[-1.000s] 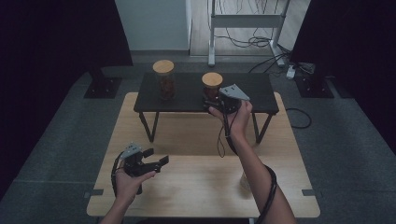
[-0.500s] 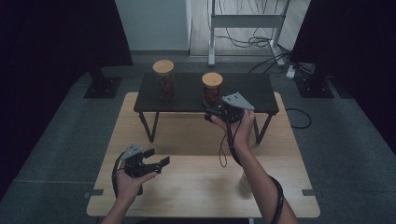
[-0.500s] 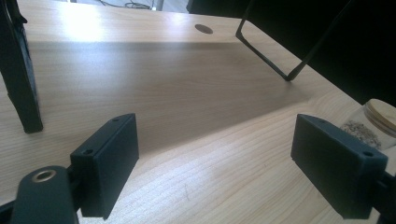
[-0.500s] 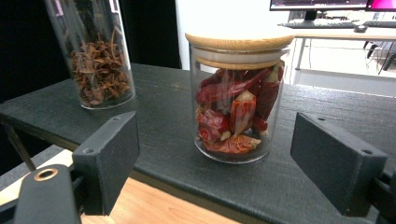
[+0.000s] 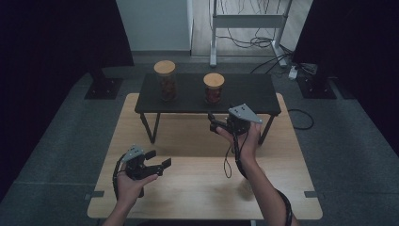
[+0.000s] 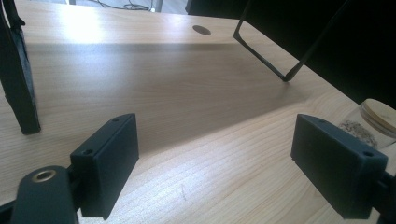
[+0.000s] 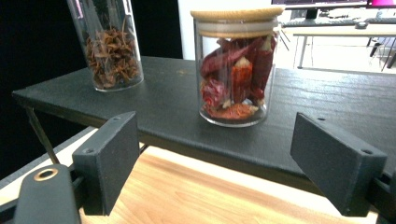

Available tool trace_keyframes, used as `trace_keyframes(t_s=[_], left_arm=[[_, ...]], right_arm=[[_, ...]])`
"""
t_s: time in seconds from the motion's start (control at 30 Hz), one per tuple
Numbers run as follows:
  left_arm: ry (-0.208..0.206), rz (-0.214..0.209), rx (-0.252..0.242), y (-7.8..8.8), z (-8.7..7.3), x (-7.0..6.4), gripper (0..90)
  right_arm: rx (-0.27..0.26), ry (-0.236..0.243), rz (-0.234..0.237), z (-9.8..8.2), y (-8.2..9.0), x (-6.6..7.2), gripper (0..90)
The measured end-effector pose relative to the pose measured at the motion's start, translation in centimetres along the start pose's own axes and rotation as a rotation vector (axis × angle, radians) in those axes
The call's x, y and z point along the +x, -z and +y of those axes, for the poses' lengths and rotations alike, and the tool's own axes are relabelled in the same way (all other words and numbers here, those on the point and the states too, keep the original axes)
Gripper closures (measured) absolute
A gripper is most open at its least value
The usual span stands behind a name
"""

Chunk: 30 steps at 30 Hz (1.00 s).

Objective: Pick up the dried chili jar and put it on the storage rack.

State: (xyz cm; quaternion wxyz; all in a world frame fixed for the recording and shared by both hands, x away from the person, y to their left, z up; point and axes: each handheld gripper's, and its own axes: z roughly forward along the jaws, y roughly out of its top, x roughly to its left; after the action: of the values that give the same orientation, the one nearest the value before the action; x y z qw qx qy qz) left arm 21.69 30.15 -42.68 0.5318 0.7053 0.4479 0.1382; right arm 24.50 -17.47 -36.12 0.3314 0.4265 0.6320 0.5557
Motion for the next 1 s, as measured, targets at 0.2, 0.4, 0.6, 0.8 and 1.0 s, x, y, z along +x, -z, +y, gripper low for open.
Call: trace_keyframes(t_s=[0.2, 0.4, 0.6, 0.8, 1.0], left_arm=[[-0.002, -0.001, 0.002, -0.1, 0.0, 0.0, 14.9], [0.000, 0.001, 0.007, -0.2, -0.1, 0.0, 14.9], [0.002, 0.004, 0.012, -0.2, -0.1, 0.1, 14.9], [0.001, 0.006, 0.015, -0.3, -0.1, 0.1, 14.9], [0.005, 0.011, 0.019, -0.4, -0.2, 0.2, 14.9]], right_arm=[[-0.010, -0.012, 0.007, -1.3, 1.2, 0.1, 15.3], [-0.016, -0.043, 0.004, -2.5, 2.2, 0.3, 15.7], [-0.011, -0.074, 0.014, -4.1, 2.9, 0.5, 15.7], [-0.042, -0.099, 0.017, -6.2, 3.5, 0.6, 15.6], [-0.034, -0.119, 0.019, -7.8, 3.8, 0.4, 15.7]])
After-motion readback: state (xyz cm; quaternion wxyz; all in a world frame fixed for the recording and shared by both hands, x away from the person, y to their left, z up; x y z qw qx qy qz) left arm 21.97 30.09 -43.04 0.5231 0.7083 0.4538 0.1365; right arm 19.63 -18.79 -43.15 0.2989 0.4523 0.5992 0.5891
